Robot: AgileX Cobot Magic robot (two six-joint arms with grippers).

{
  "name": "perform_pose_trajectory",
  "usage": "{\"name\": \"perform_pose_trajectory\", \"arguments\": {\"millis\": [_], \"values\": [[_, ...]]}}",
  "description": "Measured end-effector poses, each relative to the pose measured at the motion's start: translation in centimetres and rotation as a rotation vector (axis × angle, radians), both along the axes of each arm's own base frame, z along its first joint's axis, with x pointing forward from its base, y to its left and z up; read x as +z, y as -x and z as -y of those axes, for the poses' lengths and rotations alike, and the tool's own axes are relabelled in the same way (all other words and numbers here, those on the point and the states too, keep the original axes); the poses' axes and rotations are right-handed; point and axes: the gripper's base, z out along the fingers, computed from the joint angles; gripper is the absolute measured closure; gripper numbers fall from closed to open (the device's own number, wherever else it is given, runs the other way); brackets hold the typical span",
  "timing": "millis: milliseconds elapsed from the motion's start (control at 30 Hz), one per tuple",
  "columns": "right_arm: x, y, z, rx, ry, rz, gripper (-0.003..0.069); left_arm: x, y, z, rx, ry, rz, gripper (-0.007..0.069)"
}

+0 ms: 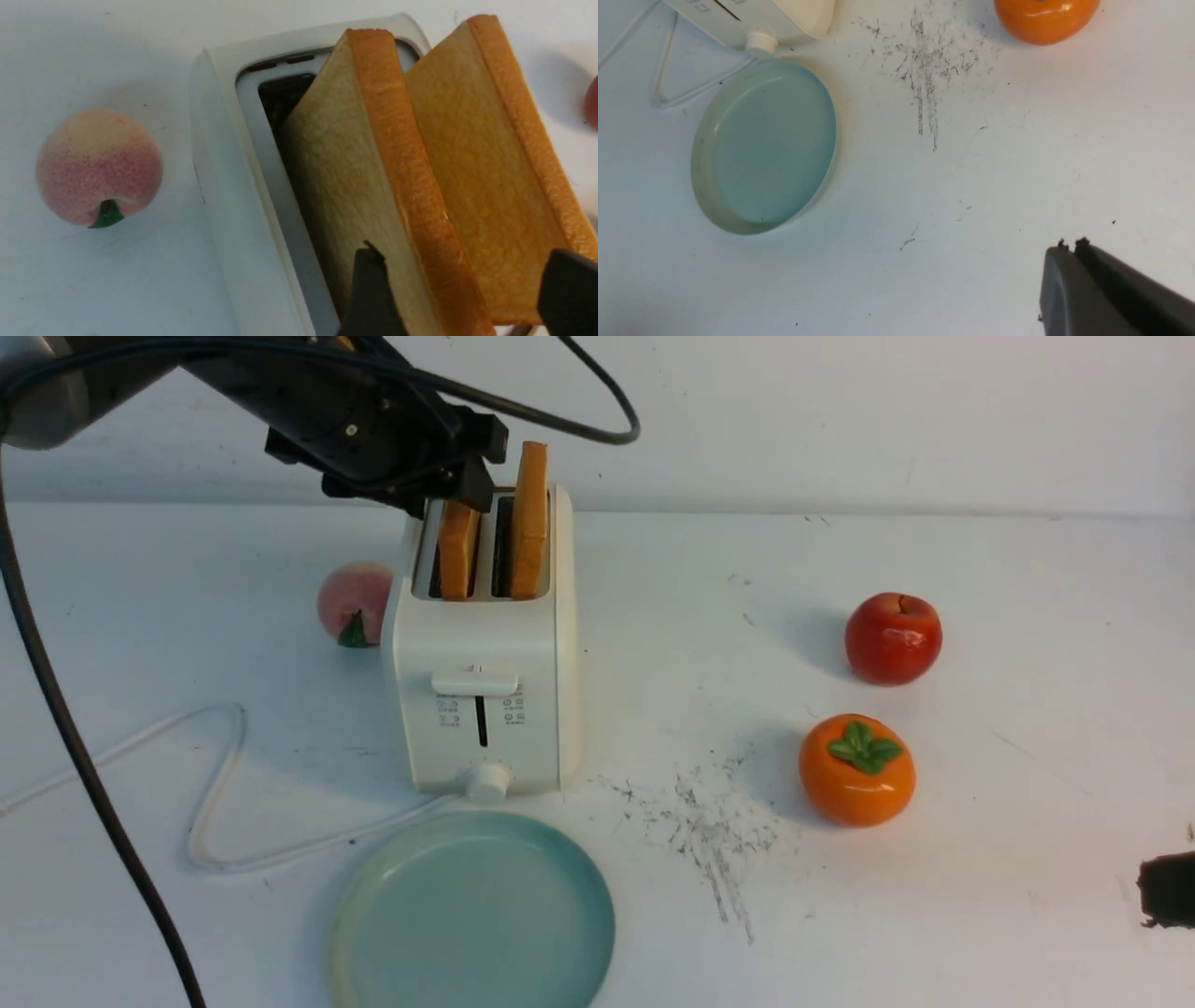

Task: Take toasted bread from bread machine on white table place on plate.
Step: 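Reach for a toast slice standing in the toaster with the left gripper, then place the slice of bread on the plate with the left gripper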

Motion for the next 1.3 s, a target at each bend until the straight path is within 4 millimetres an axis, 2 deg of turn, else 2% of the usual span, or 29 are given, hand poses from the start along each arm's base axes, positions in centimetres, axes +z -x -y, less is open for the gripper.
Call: {"name": "perform_pose_trajectory", "arguments": {"millis": [67, 167, 300, 333, 433, 467, 500, 633, 700, 833, 867, 900, 967, 1000, 1033, 1067, 1100, 1167, 1200, 1233, 1300], "values": [[0.0, 0.0, 0.0, -0.001, 0.001, 0.001, 0.0636, -0.7, -0.3, 0.0, 0.0, -0.01, -0.014, 0.0132], [0.0, 0.0, 0.0, -0.001, 0.004, 0.001, 0.0635, -1.3, -0.5, 0.0, 0.01, -0.021, -0.037, 0.0181], [0.0, 0.0, 0.1, -0.001, 0.011, 0.001, 0.0634, -1.4, -0.2, -0.4, 0.047, -0.041, -0.084, 0.0521], [0.0, 0.0, 0.1, -0.001, 0.011, 0.002, 0.0633, -1.1, 0.1, -0.5, 0.05, -0.05, -0.086, 0.0563], [0.0, 0.0, 0.1, -0.001, 0.011, 0.002, 0.0631, 0.4, 1.2, -1.0, 0.054, -0.076, -0.083, 0.0562], [0.0, 0.0, 0.1, -0.001, 0.011, 0.002, 0.0629, 2.2, 2.5, -1.5, 0.061, -0.087, -0.066, 0.0557], [0.0, 0.0, 0.1, -0.002, 0.011, 0.002, 0.0629, 2.4, 2.8, -1.5, 0.061, -0.086, -0.063, 0.0557], [0.0, -0.1, 0.1, -0.006, 0.011, 0.009, 0.0624, 9.9, 9.3, -3.3, 0.071, -0.065, 0.057, 0.0555], [0.0, -0.1, 0.1, -0.008, 0.012, 0.012, 0.0622, 12.7, 12.7, -4.1, 0.07, -0.047, 0.102, 0.0555], [0.0, -0.1, 0.1, -0.008, 0.013, 0.013, 0.062, 15.5, 18.1, -5.0, 0.04, -0.006, 0.115, 0.0555], [0.0, -0.1, 0.1, -0.009, 0.013, 0.014, 0.062, 15.5, 18.3, -5.0, 0.038, -0.003, 0.115, 0.0555], [0.0, -0.1, 0.1, -0.009, 0.013, 0.015, 0.062, 15.4, 19.8, -5.1, 0.018, 0.023, 0.097, 0.0555], [0.0, -0.1, 0.1, -0.009, 0.013, 0.015, 0.062, 15.0, 20.3, -5.0, 0.008, 0.037, 0.079, 0.0555], [0.0, -0.1, 0.1, -0.009, 0.011, 0.015, 0.0617, 13.8, 20.8, -4.8, -0.007, 0.063, 0.043, 0.0555], [0.0, -0.1, 0.1, -0.009, 0.01, 0.015, 0.0617, 13.6, 20.9, -4.8, -0.008, 0.066, 0.037, 0.0555], [0.0, -0.1, 0.1, -0.009, 0.01, 0.015, 0.0615, 11.3, 20.9, -4.5, -0.02, 0.091, -0.016, 0.0555], [0.0, -0.1, 0.1, -0.009, 0.009, 0.015, 0.0615, 10.7, 20.9, -4.4, -0.022, 0.093, -0.035, 0.0555], [0.0, -0.1, 0.1, -0.009, 0.009, 0.015, 0.0614, 5.8, 20.3, -3.9, -0.014, 0.132, -0.134, 0.0555], [0.0, -0.1, 0.1, -0.009, 0.009, 0.015, 0.0613, 5.4, 20.2, -3.9, -0.009, 0.139, -0.136, 0.0555], [0.1, -0.1, 0.1, -0.009, 0.006, 0.014, 0.0611, 2.0, 20.0, -3.6, 0.002, 0.172, -0.195, 0.0555], [0.1, -0.1, 0.1, -0.009, 0.005, 0.014, 0.0609, -1.1, 19.9, -3.2, 0.003, 0.212, -0.232, 0.0555]]}}
